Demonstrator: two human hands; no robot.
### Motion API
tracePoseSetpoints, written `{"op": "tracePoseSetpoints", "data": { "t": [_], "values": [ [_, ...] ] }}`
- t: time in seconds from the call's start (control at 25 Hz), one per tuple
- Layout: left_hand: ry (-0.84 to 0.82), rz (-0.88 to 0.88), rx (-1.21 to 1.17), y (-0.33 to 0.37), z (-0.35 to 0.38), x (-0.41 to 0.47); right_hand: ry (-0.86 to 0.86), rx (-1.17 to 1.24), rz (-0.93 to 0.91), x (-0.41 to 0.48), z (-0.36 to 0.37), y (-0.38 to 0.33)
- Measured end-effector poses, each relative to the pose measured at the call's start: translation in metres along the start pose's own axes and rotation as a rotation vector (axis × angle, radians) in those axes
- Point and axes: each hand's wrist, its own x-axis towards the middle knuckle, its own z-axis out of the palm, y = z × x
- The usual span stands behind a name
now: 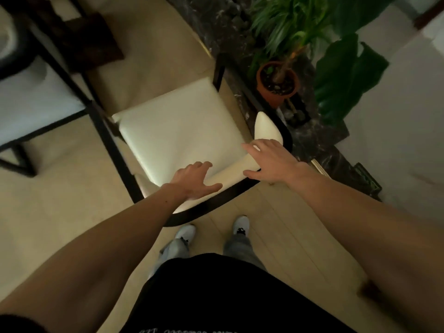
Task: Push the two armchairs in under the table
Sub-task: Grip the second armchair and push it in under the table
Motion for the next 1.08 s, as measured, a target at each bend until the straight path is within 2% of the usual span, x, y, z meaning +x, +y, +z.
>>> {"op": "tracePoseSetpoints", "data": {
  "t": [0.2,0.32,0.44,0.56,0.88,1.08],
  "values": [
    [-0.01,-0.213,-0.001,0.025,0.033,0.005,-0.056,-0.041,-0.216,0.038,0.015,0.047],
    [-0.099,-0.309,-0.035,0.034,0.057,0.01,-0.133,-0.063,-0.296,0.051,0.042,0.068],
    [-0.186,-0.34,-0.053,0.038,0.082,0.013,-0.249,-0.126,-0.335,0.057,0.071,0.08],
    [-0.164,-0.322,-0.007,0.04,0.103,0.018,-0.295,-0.176,-0.394,0.064,0.098,0.082],
    [-0.064,-0.302,0.059,0.02,0.122,0.033,-0.172,-0.167,-0.516,0.09,0.127,0.082],
    [0.056,-0.19,0.085,0.01,0.129,0.04,-0.057,-0.107,-0.543,0.09,0.142,0.09]
  ]
}}
